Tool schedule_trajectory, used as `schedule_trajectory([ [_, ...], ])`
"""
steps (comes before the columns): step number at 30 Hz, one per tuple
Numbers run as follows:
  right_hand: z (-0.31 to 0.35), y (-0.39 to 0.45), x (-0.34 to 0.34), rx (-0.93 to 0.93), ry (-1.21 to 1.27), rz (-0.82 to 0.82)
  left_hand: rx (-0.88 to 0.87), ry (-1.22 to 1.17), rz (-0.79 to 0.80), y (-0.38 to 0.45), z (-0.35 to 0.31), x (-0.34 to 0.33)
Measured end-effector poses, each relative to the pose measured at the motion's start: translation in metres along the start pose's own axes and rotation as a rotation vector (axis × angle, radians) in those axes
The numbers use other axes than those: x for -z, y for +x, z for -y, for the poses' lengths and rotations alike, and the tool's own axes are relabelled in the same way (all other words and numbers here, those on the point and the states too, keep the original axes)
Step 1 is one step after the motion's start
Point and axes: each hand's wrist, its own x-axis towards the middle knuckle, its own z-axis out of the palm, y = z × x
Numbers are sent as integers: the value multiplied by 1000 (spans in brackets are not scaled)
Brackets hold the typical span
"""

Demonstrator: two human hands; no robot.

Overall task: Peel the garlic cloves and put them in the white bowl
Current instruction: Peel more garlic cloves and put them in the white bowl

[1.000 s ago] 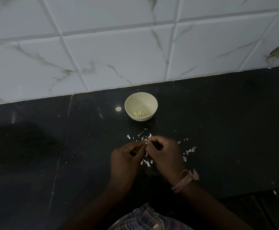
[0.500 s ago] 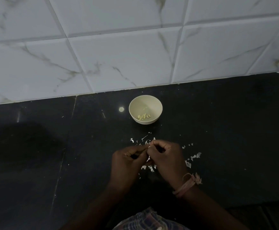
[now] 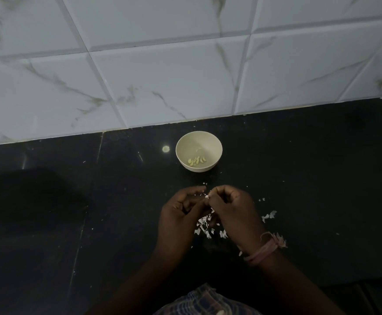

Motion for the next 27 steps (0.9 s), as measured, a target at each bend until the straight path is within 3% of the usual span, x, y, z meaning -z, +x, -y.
schedule_trajectory([
  [5, -2, -3, -7, -19, 99, 11, 16, -22, -42, 2, 3, 1],
  [13, -14, -1, -19, -189, 326, -2, 195, -496, -118, 7, 19, -3],
  [19, -21, -3, -22, -237, 400, -48, 268, -656, -193, 13, 22, 3],
  [27, -31, 4, -6, 18, -214, -151, 367, -629, -153, 13, 23, 7],
])
